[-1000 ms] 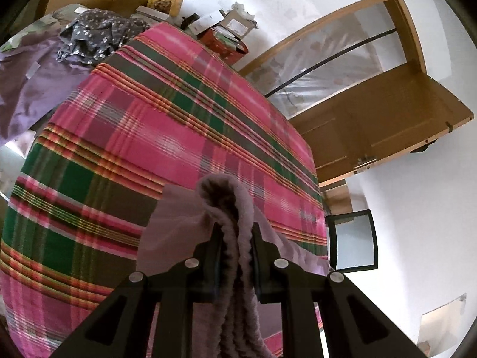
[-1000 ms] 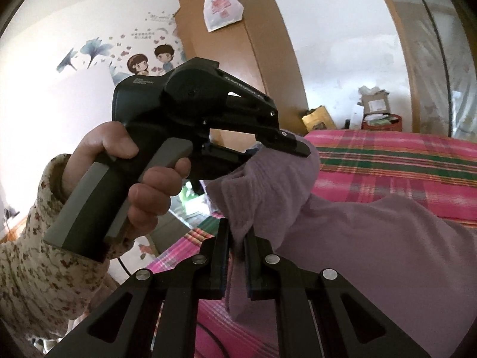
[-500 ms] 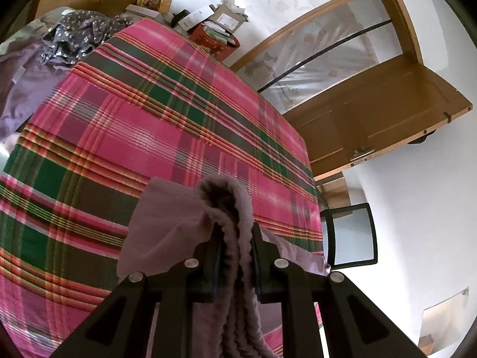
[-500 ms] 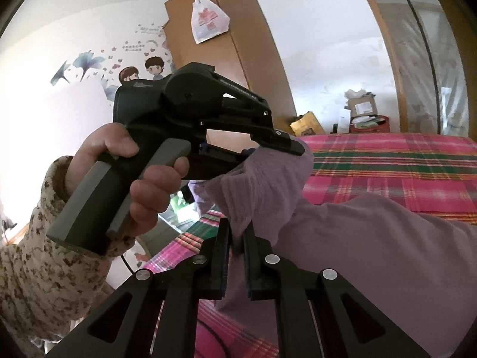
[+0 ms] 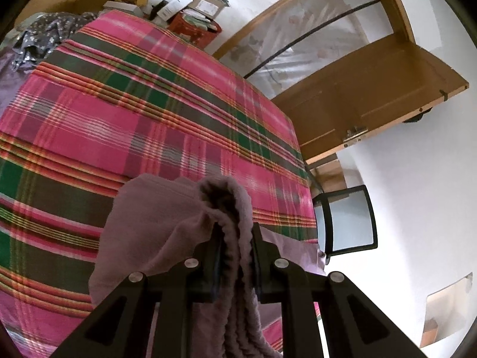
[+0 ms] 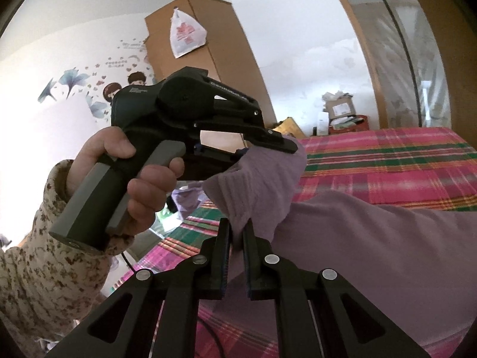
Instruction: Fold clothes
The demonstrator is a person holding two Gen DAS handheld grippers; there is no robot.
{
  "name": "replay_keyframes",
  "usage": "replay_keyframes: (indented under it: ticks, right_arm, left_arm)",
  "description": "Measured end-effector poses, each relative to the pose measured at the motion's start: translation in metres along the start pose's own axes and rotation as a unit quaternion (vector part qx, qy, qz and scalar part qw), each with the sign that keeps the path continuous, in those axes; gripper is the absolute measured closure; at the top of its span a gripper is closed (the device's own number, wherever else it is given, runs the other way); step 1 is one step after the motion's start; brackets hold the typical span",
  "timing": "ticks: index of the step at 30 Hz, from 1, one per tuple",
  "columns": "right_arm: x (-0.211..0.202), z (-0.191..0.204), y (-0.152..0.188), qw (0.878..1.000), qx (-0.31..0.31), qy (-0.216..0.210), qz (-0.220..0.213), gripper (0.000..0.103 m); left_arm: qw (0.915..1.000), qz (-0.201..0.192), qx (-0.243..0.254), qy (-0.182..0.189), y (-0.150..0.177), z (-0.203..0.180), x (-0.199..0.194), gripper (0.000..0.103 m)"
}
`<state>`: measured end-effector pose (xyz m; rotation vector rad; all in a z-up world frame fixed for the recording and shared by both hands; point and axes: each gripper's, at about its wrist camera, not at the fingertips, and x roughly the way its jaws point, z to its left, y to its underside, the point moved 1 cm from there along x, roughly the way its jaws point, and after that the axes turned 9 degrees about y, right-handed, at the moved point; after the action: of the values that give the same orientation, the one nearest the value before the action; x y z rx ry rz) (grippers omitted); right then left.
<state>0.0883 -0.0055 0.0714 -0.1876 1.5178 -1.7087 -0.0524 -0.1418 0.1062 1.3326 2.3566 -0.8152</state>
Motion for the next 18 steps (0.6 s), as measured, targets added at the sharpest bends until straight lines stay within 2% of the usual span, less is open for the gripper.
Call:
replay_keyframes:
  ticks: [18]
  right_arm:
    - [-0.021,-0.05,0.015,0.998,0.039,0.044,0.006,0.095]
  left_arm:
    - [0.9979,0.061,0.011,-0.018,0.01,-0.017,0.065,0.086]
